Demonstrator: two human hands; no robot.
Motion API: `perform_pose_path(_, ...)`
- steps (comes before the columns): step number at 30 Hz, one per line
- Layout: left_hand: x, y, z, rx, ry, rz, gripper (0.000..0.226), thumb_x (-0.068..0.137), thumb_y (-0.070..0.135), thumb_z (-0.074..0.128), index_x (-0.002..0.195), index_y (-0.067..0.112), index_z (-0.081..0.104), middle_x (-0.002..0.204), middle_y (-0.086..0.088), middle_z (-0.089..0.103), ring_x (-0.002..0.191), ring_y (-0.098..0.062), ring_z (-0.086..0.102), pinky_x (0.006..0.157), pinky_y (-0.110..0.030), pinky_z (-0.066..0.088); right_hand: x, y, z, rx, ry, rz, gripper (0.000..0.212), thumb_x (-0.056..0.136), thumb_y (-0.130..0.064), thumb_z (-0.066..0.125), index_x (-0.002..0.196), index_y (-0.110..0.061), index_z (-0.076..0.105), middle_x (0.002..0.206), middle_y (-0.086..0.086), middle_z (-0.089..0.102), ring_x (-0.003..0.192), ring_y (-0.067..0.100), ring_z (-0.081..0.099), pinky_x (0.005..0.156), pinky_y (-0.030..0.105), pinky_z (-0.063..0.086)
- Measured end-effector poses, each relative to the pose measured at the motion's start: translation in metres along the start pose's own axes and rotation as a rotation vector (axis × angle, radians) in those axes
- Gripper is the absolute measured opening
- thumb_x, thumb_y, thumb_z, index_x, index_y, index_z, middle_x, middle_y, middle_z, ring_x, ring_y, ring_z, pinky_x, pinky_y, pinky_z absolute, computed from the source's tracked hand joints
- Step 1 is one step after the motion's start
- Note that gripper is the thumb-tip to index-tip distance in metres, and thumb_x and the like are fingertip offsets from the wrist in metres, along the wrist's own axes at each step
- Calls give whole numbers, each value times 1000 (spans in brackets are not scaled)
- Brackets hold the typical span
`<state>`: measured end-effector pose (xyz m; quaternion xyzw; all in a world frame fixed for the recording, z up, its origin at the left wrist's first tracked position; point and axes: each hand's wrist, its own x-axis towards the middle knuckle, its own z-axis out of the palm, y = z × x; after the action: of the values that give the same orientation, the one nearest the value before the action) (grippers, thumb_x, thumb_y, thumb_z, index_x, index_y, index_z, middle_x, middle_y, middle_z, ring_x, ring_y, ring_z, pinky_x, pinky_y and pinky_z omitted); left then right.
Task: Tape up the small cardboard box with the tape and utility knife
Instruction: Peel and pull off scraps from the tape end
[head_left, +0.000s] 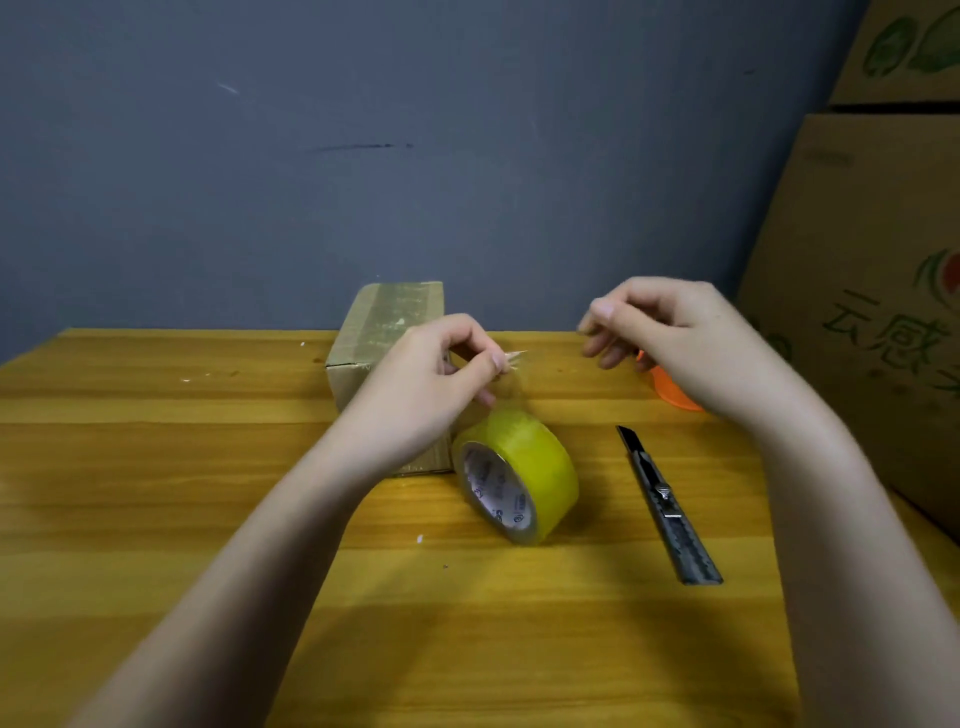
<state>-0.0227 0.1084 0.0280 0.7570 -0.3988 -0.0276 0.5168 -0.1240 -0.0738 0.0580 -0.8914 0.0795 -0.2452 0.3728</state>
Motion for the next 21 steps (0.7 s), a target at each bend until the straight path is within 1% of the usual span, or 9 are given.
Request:
perform_pose_path(1,0,0,1,-1,4,7,15,91,15,58,77,16,61,85,3,67,71,-18,71,80,-45,55,1,-2,7,12,-42,-12,17,92,-28,57,94,-17,69,85,-4,72,74,3,67,63,13,47)
perform_pose_path(3,0,1,3,1,-1,17,15,90,15,58,76,16,61,82,3,66,70,-18,71,80,-43,55,1,-5,22,-51,-127,-75,18,88,-27,63,103,-19,67,93,-10,69,83,-1,64,68,6,46)
perform_pose_path(5,-1,1,3,5,-7,19,12,90,16,59,79,14,63,81,4,66,70,-17,71,79,-42,55,1,-5,34,-131,-172,-142,20,84,-26,69,103,-20,68,92,-14,67,89,-1,63,75,6,46)
perform_pose_path(8,-2,2,1,26,0,22,11,90,19,60,80,16,65,83,5,68,69,-13,71,79,-42,57,2,-3,38,-155,-135,-178,13,84,-26,68,95,-20,73,84,-12,71,84,2,65,77,14,51)
perform_pose_path(12,-1,0,0,91,35,18,12,88,24,61,78,21,66,81,5,71,67,-8,71,78,-45,57,2,-3,35,-113,-125,-188,13,86,-27,66,93,-20,74,80,-11,73,79,0,67,76,11,51)
perform_pose_path(13,-1,0,-1,111,48,15,12,88,26,62,77,23,66,80,5,72,66,-7,71,77,-45,57,2,-3,34,-104,-119,-187,12,86,-27,66,92,-21,74,79,-10,73,78,0,68,77,13,52)
perform_pose_path(17,-1,-1,-2,219,102,8,13,85,35,64,73,29,65,73,6,73,66,-5,71,75,-43,57,1,-4,31,-138,-85,-190,10,86,-30,66,88,-24,74,77,-11,74,79,0,69,84,27,55)
perform_pose_path(21,-2,0,-3,352,162,28,17,82,45,64,71,33,63,65,9,71,68,-7,70,71,-40,57,0,-6,30,-201,-79,-184,10,87,-35,63,86,-31,72,75,-15,73,79,-4,66,83,33,55)
